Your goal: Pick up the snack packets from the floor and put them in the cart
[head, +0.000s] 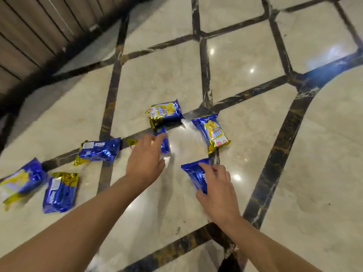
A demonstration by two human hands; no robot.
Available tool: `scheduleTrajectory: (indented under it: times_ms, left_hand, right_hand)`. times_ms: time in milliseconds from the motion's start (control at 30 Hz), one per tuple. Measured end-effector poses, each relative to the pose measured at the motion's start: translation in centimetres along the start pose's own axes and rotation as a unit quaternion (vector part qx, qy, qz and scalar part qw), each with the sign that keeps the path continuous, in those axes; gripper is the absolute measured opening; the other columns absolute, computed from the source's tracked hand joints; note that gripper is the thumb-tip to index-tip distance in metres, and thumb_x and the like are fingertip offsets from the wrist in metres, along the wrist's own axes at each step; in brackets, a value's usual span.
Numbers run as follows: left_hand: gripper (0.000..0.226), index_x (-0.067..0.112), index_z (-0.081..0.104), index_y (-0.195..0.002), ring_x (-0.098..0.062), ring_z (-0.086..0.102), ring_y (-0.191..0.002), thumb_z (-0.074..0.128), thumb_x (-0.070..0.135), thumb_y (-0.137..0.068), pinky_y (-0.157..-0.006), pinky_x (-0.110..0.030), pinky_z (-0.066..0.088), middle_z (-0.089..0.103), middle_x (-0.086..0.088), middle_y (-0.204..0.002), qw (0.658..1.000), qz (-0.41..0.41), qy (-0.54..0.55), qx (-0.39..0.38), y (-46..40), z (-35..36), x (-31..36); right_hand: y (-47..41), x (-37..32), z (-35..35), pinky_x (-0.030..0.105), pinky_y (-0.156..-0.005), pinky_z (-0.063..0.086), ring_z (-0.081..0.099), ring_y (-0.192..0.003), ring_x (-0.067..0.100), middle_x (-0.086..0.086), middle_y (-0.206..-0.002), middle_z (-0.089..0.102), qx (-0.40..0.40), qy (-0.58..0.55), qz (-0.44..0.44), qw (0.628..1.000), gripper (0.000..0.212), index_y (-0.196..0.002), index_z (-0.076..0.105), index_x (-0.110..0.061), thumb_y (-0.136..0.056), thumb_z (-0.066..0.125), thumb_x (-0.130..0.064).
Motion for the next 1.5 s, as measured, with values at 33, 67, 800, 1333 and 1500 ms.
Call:
scheduleTrajectory:
  times_ms: [33,67,800,1333,1500]
  left_hand:
    - [0.075,0.025,0.033,-0.144,-0.031,0.044,-0.119,0.069,0.022,-0.079,-0.093,-0.041,0.043,0.043,-0.009,-0.134,1.000,-0.007,-0.012,-0.002,-0.6,-0.3,-0.9]
    - [0.074,0.025,0.033,-0.144,-0.031,0.044,-0.120,0.068,0.022,-0.079,-0.093,-0.040,0.042,0.042,-0.009,-0.135,1.000,-0.011,-0.020,-0.002,-1.3,-0.6,-1.7]
    - [0.071,0.032,0.024,-0.149,-0.031,0.048,-0.108,0.062,0.038,-0.089,-0.086,-0.042,0.044,0.045,-0.010,-0.126,0.997,-0.064,-0.045,0.002,0.2,-5.0,-4.9]
    - [0.074,0.026,0.029,-0.149,-0.035,0.047,-0.110,0.067,0.034,-0.087,-0.086,-0.046,0.045,0.046,-0.016,-0.127,0.967,-0.236,0.021,0.091,32.6,-65.4,8.4]
    - [0.073,0.031,0.031,-0.148,-0.035,0.046,-0.115,0.066,0.036,-0.085,-0.088,-0.044,0.045,0.044,-0.013,-0.128,0.906,-0.383,0.099,0.151,44.7,-70.4,9.7]
  right_hand:
    - [-1.4,-1.2,-0.2,0.036,-0.095,0.046,0.040,-0.117,0.021,0.000,-0.130,0.039,0.006,-0.009,-0.010,1.000,0.071,-0.142,0.035,-0.032,-0.078,0.066,-0.025]
    - [-2.7,-2.3,-0.3,0.038,-0.094,0.047,0.041,-0.116,0.022,0.000,-0.127,0.040,0.013,-0.015,-0.022,1.000,0.071,-0.140,0.036,-0.033,-0.077,0.067,-0.025]
    - [-6.5,-8.9,-5.3,0.038,-0.091,0.048,0.044,-0.116,0.022,0.001,-0.123,0.044,0.033,-0.050,-0.058,0.997,0.067,-0.136,0.045,-0.027,-0.075,0.070,-0.019]
    - [22.5,-44.1,-49.5,0.037,-0.090,0.048,0.049,-0.113,0.026,0.008,-0.126,0.047,-0.012,-0.060,-0.144,0.988,0.064,-0.137,0.044,-0.025,-0.079,0.070,-0.016]
    - [29.2,-52.5,-52.6,0.038,-0.089,0.046,0.046,-0.113,0.028,0.009,-0.123,0.048,-0.053,-0.060,-0.226,0.971,0.061,-0.134,0.045,-0.027,-0.078,0.067,-0.020]
Point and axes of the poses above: each hand's wrist, its own y-axis away from the middle knuckle, its own z-axis out of the palm, x = y × z, the point moved 7 cm from there along -y, towards the middle knuckle
